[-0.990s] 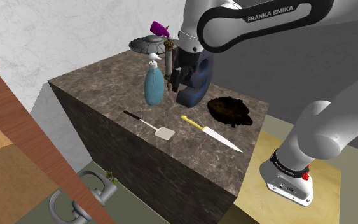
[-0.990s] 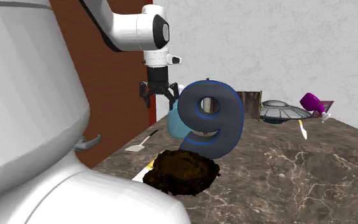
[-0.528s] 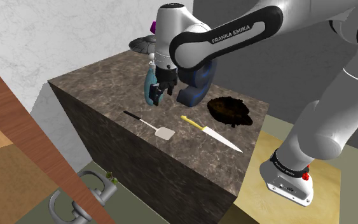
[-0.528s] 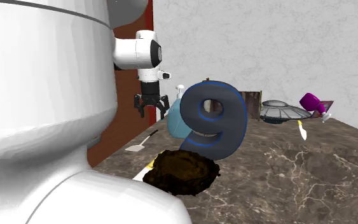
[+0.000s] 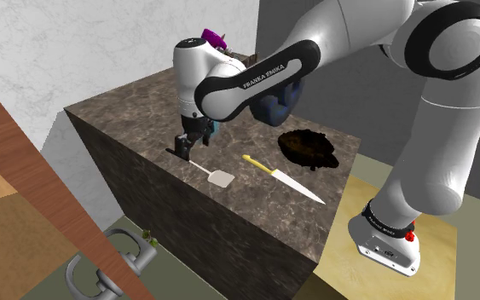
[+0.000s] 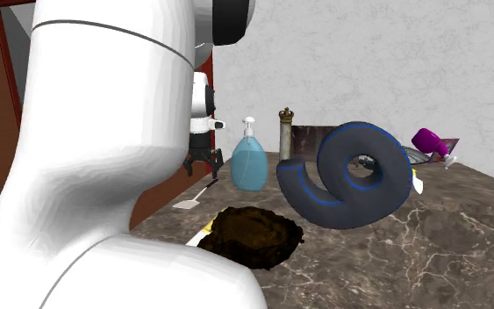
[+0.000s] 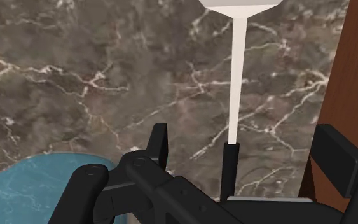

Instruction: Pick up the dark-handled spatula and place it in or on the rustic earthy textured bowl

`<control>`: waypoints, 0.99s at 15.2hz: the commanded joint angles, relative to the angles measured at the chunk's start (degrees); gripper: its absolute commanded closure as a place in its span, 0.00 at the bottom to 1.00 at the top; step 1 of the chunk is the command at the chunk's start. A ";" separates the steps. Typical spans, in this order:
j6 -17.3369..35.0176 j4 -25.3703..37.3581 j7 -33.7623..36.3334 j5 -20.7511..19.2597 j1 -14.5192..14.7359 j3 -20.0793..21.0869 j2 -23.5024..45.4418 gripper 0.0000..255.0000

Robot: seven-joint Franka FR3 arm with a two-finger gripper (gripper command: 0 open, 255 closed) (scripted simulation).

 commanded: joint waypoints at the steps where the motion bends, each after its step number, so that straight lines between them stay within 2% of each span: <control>1: 0.74 0.94 0.95 -0.87 0.64 -0.10 2.01 0.00; 7: 4.76 -0.44 1.82 -2.24 1.02 -0.69 4.82 0.00; 15: 4.76 -0.44 1.82 -2.24 1.02 -0.69 4.82 0.00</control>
